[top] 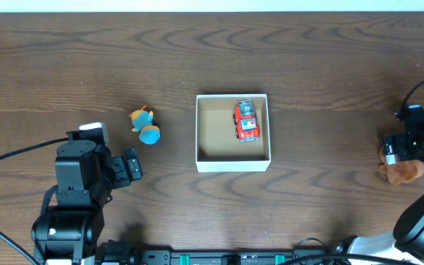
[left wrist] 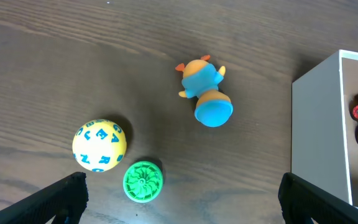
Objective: Pack container
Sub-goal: 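Move the right gripper to the brown plush bear and grasp it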
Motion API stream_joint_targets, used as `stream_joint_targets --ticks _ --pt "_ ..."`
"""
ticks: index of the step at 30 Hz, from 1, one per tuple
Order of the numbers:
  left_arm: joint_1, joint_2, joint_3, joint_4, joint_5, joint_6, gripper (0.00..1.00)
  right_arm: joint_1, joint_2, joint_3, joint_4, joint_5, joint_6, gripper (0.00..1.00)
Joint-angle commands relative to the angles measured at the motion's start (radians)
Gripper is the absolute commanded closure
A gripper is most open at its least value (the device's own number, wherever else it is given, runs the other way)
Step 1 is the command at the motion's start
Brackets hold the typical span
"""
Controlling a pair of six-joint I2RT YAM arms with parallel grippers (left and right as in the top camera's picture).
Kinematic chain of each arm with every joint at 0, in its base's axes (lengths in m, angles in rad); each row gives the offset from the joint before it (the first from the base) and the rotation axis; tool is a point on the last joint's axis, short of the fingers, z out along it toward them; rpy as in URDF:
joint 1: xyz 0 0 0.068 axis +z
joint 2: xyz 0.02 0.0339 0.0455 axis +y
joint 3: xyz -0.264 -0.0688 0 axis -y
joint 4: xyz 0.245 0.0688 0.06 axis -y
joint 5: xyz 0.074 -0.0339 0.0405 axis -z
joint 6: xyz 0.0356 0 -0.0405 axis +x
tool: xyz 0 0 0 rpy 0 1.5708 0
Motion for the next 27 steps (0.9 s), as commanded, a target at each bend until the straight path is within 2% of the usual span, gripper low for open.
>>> stream_joint_targets --ticks 1,4,9,13,17,21,27 --pt "0.005 0.000 0.020 -0.002 -0.001 -0.005 0.02 -0.006 0.024 -0.030 0.016 -0.045 -0.029 0.01" --pt "0.005 0.000 0.020 -0.002 -0.001 -0.005 0.02 -0.006 0.024 -0.045 0.029 -0.045 -0.022 0.01" --pt "0.005 0.000 0.020 -0.002 -0.001 -0.005 0.02 -0.006 0.024 -0.047 0.032 -0.052 0.021 0.22" --pt "0.005 0.000 0.020 -0.002 -0.001 -0.005 0.02 -0.006 0.024 -0.048 0.032 -0.052 0.050 0.25" --pt "0.005 0.000 0.020 -0.002 -0.001 -0.005 0.02 -0.006 0.024 -0.048 0.034 -0.053 0.072 0.42" --pt "0.005 0.000 0.020 -0.002 -0.001 -0.005 0.02 -0.006 0.024 -0.048 0.053 -0.053 0.148 0.68" --pt "0.005 0.000 0.020 -0.002 -0.001 -0.005 0.02 -0.003 0.020 -0.047 0.081 -0.053 0.290 0.80"
